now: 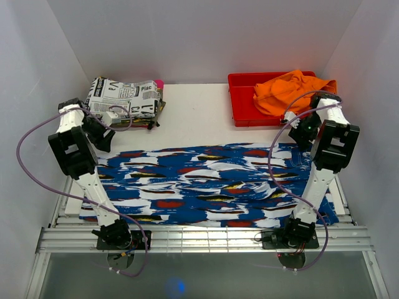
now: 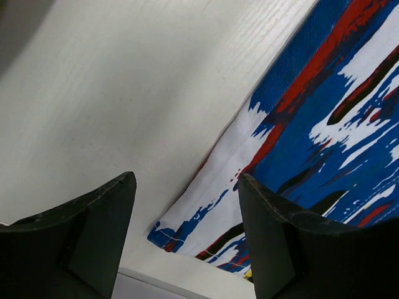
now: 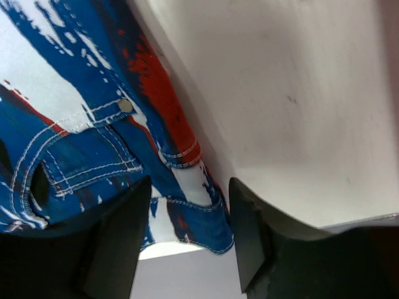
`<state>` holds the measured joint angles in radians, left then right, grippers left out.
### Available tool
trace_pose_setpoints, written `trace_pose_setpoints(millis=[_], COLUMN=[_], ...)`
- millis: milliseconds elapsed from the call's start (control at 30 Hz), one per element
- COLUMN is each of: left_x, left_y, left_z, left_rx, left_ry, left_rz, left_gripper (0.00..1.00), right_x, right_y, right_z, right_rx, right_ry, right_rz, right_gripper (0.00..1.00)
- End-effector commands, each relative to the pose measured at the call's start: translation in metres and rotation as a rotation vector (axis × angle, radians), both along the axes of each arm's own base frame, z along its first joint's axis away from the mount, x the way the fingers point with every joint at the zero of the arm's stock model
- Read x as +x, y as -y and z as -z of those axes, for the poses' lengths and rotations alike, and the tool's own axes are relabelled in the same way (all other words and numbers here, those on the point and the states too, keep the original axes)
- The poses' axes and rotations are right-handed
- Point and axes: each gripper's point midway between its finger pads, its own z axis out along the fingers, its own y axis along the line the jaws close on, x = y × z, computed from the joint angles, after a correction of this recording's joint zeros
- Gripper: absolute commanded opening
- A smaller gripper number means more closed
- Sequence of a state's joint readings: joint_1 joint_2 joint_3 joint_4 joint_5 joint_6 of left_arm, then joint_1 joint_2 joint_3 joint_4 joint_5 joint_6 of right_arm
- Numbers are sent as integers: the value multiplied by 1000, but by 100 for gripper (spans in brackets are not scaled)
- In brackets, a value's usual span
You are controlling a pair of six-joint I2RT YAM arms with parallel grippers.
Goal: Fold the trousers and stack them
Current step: Fold the trousers
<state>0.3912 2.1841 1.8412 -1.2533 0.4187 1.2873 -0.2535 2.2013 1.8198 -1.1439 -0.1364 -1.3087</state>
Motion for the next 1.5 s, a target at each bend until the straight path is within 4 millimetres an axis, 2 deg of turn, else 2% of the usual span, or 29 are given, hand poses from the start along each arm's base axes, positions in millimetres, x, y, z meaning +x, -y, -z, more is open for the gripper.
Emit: trace_pose_setpoints(millis=[0,133,233,333,433,467,500,567,600,633,667,733,767,800,867,967,1067,1100,1133,1167,1200,1233,1267,1300,1333,1367,1400,1433,1467], left_x=[-2,-9,-20,-38,-50,-48,-46,-28,-21,-1,9,32,52,60,81,93,93,90,87,84,75,68,59,42,29,14,0,-27,-44], left_y=[-2,-14,-30,-37,-37,-38,-38,-42,-43,-51,-54,-63,-72,-75,-85,-88,-91,-91,-92,-92,-88,-90,-88,-82,-83,-80,-79,-73,-68], left_z=[0,13,28,41,50,50,52,52,53,44,42,39,23,21,-3,-31,-58,-61,-81,-89,-87,-95,-119,-106,-109,-128,-126,-100,-110], left_rx=[12,48,77,97,102,109,112,123,123,147,157,171,197,199,215,203,193,181,165,151,120,84,84,56,37,55,71,48,79], left_ry=[8,-28,-77,-134,-158,-144,-138,-87,-83,-35,-19,22,83,98,177,257,319,324,366,383,368,392,437,400,407,443,441,376,399], left_rz=[97,124,114,132,152,149,132,102,56,29,6,-74,-99,-113,-154,-174,-202,-215,-230,-243,-270,-289,-295,-299,-308,-297,-269,-273,-256], left_gripper=[77,76,75,70,59,44,37,25,12,5,0,0,0,0,0,0,0,0,0,0,0,0,0,0,0,0,0,0,0], right_x=[-5,-7,-6,-2,3,4,8,16,21,34,42,57,71,78,86,87,83,81,79,75,68,63,54,43,36,24,16,1,-12], right_y=[12,16,19,24,29,31,32,40,42,46,48,50,54,48,47,41,40,44,43,43,45,45,47,45,44,45,42,39,40], right_z=[6,8,6,-1,-7,-9,-12,-18,-19,-28,-33,-42,-60,-68,-85,-118,-133,-143,-147,-159,-159,-161,-174,-165,-165,-177,-177,-160,-169], right_rx=[-65,-91,-108,-125,-135,-139,-147,-189,-197,-216,-224,-220,-231,-197,-190,-176,-153,-158,-142,-139,-114,-105,-109,-88,-89,-98,-90,-71,-88], right_ry=[-33,-45,-38,-18,4,13,29,57,69,114,137,183,236,271,318,398,437,467,480,506,506,511,534,510,507,528,530,486,506], right_rz=[-239,-250,-250,-237,-229,-225,-223,-203,-192,-177,-151,-121,-97,-99,-89,-90,-83,-71,-66,-62,-51,-55,-52,-55,-78,-81,-94,-100,-125], right_gripper=[56,22,10,8,8,8,8,8,8,8,8,8,8,8,8,8,8,8,8,8,8,8,8,8,8,8,8,8,8])
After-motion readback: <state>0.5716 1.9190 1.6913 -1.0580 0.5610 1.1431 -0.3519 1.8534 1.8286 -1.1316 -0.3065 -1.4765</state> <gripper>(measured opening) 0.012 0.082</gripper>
